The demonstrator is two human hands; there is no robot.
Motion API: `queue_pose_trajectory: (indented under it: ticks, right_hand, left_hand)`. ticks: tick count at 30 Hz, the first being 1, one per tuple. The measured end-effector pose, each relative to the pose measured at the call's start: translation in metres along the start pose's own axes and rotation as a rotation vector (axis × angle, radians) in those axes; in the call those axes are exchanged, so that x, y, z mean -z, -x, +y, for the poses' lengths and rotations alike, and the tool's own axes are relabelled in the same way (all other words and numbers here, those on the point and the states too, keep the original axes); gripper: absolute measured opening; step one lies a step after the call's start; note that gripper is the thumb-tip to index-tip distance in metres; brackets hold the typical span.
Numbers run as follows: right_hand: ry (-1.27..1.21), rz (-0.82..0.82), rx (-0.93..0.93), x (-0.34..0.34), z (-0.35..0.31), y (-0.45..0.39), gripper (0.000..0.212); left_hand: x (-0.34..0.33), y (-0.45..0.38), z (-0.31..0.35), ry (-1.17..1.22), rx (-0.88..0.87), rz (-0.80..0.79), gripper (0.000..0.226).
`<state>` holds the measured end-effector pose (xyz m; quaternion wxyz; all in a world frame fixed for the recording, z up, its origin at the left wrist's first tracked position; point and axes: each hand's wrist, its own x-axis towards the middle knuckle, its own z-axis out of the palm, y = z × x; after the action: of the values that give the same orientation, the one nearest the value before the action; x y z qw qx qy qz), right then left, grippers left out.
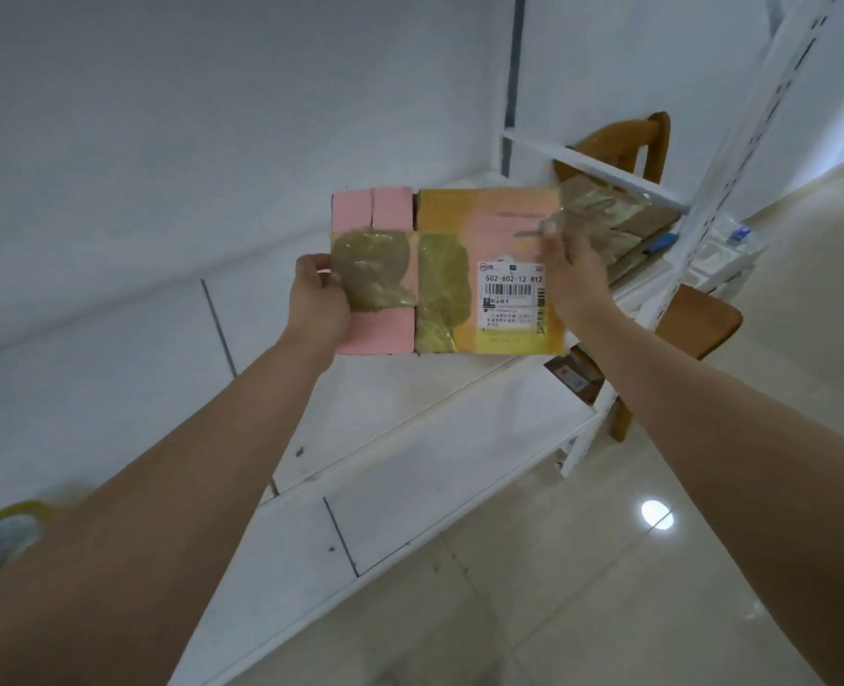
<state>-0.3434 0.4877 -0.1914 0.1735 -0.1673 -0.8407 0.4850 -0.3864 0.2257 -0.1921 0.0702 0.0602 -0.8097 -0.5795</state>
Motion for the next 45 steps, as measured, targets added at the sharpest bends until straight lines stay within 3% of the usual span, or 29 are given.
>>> queue_pose_trajectory:
  ticks: [3,7,11,21,25,33,38,41,45]
  right_hand:
    - [-0.047,-0.044,-0.025,-0.023,-0.005,0.020,0.047]
    - [-0.053,0.002,0.056,-0.042,-0.020,0.055,0.037]
    - [-0.053,-0.001,0.119,-0.072,-0.050,0.099,0.040]
    - [-0.249,-0.081,0.094,-0.232,-0.139,0.246,0.032]
    - [-0.255,-0.164,0.142,-0.276,-0.176,0.287,0.041]
    - [-0.236,-0.253,0.289,-0.329,-0.242,0.316,0.027]
    - [-0.261,-0.332,0.316,-0.364,-0.270,0.323,0.029]
    - [-0.284,-0.395,0.315,-0.381,-0.278,0.331,0.027]
    - [-0.461,-0.532,0.206,-0.399,-0.290,0.342,0.054]
  left_hand:
    - [0.024,0.011,-0.009,0.006,0.083,-0.010,0.033]
    - [0.065,0.020,-0.024,0.044,0.150,-0.020,0.015]
    - [0.123,0.037,-0.036,0.050,0.085,-0.010,0.035]
    - [0.363,0.097,-0.104,0.050,0.018,0.068,0.020]
    - [0.434,0.107,-0.122,0.071,0.049,0.092,0.005]
    - [0.503,0.106,-0.141,0.143,0.120,0.151,0.028]
    - [0.532,0.097,-0.141,0.294,0.143,0.238,0.014]
    - [0.550,0.090,-0.148,0.342,0.181,0.273,0.026]
    - [0.561,0.082,-0.163,0.387,0.237,0.269,0.045]
